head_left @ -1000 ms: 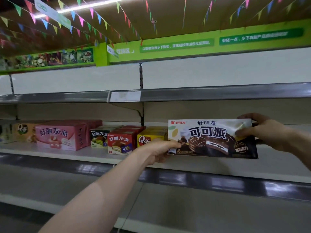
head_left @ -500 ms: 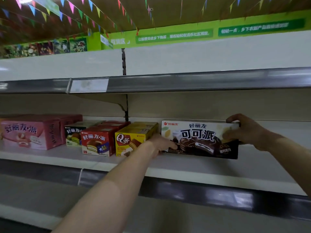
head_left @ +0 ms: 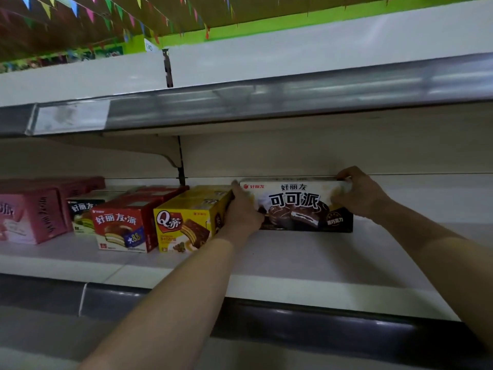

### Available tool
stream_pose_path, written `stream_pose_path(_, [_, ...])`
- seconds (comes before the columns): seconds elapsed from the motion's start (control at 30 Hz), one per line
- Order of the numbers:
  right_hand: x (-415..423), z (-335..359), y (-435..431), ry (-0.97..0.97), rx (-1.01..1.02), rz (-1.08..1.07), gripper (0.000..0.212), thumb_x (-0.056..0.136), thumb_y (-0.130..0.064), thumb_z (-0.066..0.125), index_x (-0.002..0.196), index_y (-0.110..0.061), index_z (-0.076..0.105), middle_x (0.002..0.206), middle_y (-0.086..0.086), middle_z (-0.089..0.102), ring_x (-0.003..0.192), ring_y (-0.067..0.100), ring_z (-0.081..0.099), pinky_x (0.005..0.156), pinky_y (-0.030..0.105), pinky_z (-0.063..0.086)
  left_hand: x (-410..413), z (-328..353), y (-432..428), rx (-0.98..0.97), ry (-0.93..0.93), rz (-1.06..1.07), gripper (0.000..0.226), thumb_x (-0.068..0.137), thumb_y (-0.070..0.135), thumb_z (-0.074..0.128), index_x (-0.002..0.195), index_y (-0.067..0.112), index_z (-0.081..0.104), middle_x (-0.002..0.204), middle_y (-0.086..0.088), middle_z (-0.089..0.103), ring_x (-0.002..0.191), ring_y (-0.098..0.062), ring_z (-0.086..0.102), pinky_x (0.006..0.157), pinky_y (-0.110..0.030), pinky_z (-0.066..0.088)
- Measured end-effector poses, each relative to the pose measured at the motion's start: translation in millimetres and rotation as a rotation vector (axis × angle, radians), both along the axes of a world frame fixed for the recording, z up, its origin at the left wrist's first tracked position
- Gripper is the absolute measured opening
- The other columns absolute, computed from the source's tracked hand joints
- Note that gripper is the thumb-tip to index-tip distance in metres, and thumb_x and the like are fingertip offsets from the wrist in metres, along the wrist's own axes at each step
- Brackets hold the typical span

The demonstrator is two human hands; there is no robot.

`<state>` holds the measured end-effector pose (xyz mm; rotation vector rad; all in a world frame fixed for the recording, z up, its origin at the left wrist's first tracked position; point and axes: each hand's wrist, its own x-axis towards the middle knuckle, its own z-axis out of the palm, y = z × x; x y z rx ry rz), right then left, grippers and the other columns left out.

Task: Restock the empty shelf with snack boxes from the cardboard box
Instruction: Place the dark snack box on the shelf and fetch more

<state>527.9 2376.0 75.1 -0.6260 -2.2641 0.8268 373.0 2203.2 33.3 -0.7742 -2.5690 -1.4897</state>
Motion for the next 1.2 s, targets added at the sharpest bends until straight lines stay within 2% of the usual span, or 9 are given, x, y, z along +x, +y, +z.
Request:
stream_pose_path(0.1, [-3,0,-1,-0.038,0.054,-0.031,0.043,0.087,-0.011,0.065,0.125,-0.012,0.046,0.105,0.011,0.053,0.093,0.032,0.059,0.077,0.040,0.051,3,3,0,-0.213,0.258,0.071,0.107,0.085,0.003,0.066,0.153,0.027,-0.013,0.146,-0.022,0.034,0.122,-0.038,0.050,0.093,-0.039,0.046])
stream_pose_path(0.3, [-9,-3,-1,-0.107,0.248,-0.075,0.044,0.090,-0.013,0.061,0.129,-0.006,0.044,0.117,0.019,0.055,0.105,0.034,0.055,0.079,0.032,0.042,7,10,5,-0.463,0.424,0.162,0.081,0.088,0.005,0.062,0.150,0.025,0.013,0.136,-0.021,0.032,0.106,-0.038,0.056,0.081,-0.041,0.053])
stream_pose_path(0.43, [-12,0,-7,-0.213,0.511,-0.184,0.045,0.087,-0.012,0.059,0.130,-0.006,0.045,0.134,0.017,0.042,0.123,0.034,0.040,0.095,0.041,0.041,23,17,9,-0.628,0.516,0.247,0.082,0.083,0.006,0.067,0.147,0.019,0.016,0.144,-0.021,0.021,0.126,-0.036,0.039,0.086,-0.039,0.051])
stream_pose_path(0.53, [-14,2,-23,-0.288,0.778,-0.191,0.062,0.084,-0.016,0.063,0.141,-0.017,0.037,0.148,0.013,0.028,0.135,0.033,0.028,0.104,0.045,0.032,32,16,18,-0.775,0.734,0.307,0.093,0.084,0.013,0.068,0.151,0.024,0.005,0.153,-0.020,0.007,0.141,-0.038,0.017,0.104,-0.052,0.039])
stream_pose_path(0.6, [-19,1,-34,-0.316,0.874,-0.118,0.067,0.086,-0.022,0.063,0.145,-0.024,0.033,0.149,0.011,0.027,0.135,0.031,0.028,0.103,0.044,0.032,33,16,23,-0.813,0.811,0.291,0.098,0.082,0.014,0.068,0.152,0.025,0.001,0.150,-0.021,0.015,0.140,-0.039,0.018,0.105,-0.054,0.036])
stream_pose_path(0.73, [-30,-6,-39,-0.358,0.971,-0.111,0.069,0.087,-0.038,0.065,0.146,-0.024,0.032,0.133,0.008,0.044,0.122,0.027,0.043,0.099,0.043,0.037,33,18,31,-0.862,0.789,0.260,0.095,0.081,0.014,0.069,0.151,0.021,0.005,0.141,-0.022,0.029,0.133,-0.042,0.030,0.100,-0.049,0.044])
stream_pose_path(0.83, [-30,-10,-37,-0.388,0.998,-0.105,0.071,0.089,-0.035,0.063,0.148,-0.021,0.026,0.137,0.010,0.041,0.125,0.028,0.041,0.103,0.043,0.036,33,19,33,-0.874,0.792,0.275,0.084,0.086,0.014,0.063,0.150,0.019,0.008,0.141,-0.023,0.030,0.133,-0.042,0.030,0.099,-0.049,0.045])
stream_pose_path(1.0, [-19,-3,-50,-0.411,0.932,-0.029,0.071,0.089,-0.035,0.064,0.147,-0.017,0.028,0.141,0.013,0.036,0.127,0.031,0.038,0.106,0.043,0.034,40,21,25,-0.831,0.721,0.246,0.099,0.079,0.029,0.076,0.150,0.023,0.007,0.143,-0.016,0.027,0.134,-0.035,0.027,0.104,-0.045,0.039])
stream_pose_path(1.2, [-2,3,-97,-0.363,0.945,0.157,0.039,0.093,-0.015,0.051,0.132,-0.015,0.049,0.132,0.012,0.044,0.123,0.030,0.040,0.097,0.036,0.033,68,30,-22,-0.721,0.739,0.271,0.060,0.091,0.032,0.059,0.143,0.018,0.032,0.138,-0.012,0.041,0.128,-0.030,0.039,0.100,-0.040,0.034])
